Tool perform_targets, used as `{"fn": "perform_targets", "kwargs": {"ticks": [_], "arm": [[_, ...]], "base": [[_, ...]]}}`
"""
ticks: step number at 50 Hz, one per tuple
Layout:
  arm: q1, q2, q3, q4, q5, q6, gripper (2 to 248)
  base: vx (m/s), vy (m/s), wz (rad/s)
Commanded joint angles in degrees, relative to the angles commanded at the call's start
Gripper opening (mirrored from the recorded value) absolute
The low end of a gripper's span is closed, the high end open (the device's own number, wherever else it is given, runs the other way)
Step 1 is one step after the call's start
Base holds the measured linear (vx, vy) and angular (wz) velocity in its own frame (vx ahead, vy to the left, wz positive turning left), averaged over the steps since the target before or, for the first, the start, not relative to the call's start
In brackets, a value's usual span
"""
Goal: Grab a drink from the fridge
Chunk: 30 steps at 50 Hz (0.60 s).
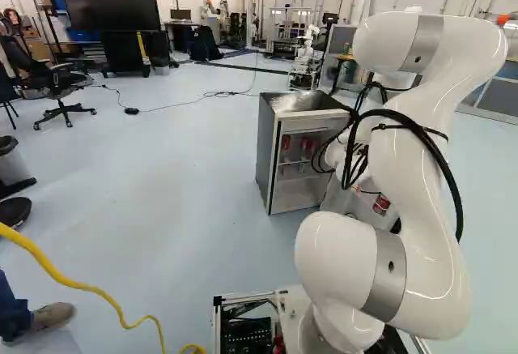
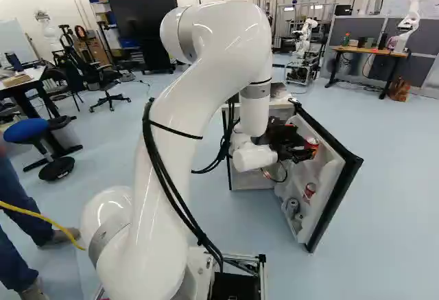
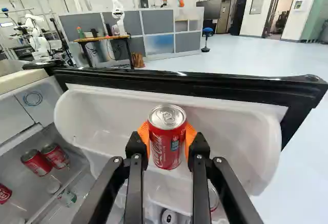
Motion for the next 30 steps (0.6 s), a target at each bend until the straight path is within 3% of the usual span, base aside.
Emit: {"fn": "perform_targets", "kwargs": {"ticks": [30], "arm": [[0.4, 8.7, 8.7, 0.0, 0.0, 0.0, 89]], "base": [[0.0, 0.0, 0.0]]}}
